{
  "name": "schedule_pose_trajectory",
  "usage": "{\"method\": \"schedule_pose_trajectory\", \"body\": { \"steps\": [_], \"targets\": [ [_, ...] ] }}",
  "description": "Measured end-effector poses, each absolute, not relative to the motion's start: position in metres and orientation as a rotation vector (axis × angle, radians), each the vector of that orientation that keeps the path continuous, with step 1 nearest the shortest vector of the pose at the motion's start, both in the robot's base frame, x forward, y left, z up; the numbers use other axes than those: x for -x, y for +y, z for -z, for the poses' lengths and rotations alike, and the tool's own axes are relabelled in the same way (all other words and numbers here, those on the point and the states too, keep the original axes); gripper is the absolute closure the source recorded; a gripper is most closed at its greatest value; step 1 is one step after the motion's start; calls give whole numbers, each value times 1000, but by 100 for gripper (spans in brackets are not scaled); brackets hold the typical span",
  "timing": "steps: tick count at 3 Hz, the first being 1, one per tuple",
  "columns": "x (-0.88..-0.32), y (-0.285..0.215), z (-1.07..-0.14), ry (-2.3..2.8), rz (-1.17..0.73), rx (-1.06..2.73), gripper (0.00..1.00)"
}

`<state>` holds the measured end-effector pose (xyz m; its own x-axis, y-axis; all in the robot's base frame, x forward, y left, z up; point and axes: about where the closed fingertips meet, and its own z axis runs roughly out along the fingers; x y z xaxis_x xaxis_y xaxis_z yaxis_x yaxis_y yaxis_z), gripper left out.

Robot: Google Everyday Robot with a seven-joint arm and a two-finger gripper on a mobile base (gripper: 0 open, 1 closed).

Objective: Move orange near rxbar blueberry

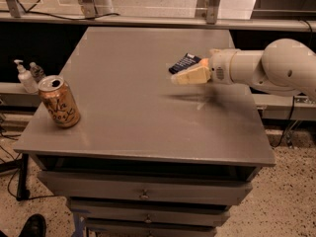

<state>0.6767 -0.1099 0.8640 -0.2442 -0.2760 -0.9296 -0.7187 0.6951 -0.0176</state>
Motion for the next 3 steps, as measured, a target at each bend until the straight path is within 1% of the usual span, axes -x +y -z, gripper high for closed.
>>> {"method": "schedule_pose_trajectory", "body": {
  "steps": [1,3],
  "targets": [
    [-664,-90,-861,1804,-581,766,0],
    [-662,-93,-861,1808,-576,760,0]
  ]
}}
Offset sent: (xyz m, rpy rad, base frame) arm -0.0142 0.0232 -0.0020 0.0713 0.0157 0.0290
